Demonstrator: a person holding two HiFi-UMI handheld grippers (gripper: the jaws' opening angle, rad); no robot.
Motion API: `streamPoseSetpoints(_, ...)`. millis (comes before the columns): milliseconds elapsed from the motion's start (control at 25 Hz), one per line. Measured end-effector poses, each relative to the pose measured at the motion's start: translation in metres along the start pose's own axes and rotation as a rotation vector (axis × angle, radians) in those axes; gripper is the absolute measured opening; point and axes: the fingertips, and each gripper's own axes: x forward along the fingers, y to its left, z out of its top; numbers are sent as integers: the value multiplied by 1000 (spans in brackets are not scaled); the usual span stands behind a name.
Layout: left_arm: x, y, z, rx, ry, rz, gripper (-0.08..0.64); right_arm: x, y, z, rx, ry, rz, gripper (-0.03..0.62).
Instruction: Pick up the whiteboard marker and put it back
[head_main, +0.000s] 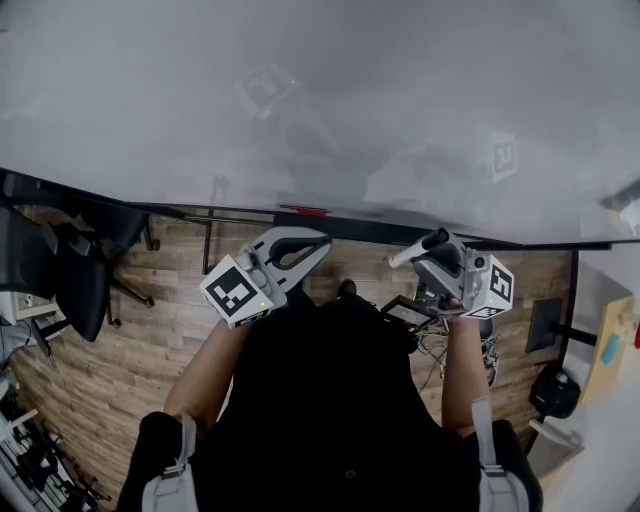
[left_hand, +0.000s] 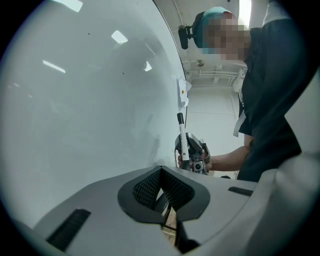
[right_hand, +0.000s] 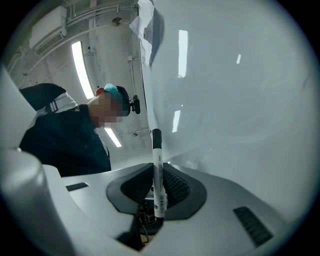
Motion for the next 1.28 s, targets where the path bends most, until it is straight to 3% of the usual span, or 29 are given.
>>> streamPoseSetpoints(840,-1,-2,-9,22,-8,9,12,4,-3,-8,38,4,11,71)
streamPoseSetpoints(1000,-5,3,-3,77,-28,15,12,6,-3,-4,12,17,5,71)
streamPoseSetpoints(1280,-13,17,4,84,-38,45,12,9,-1,8,-37,20,-8,71)
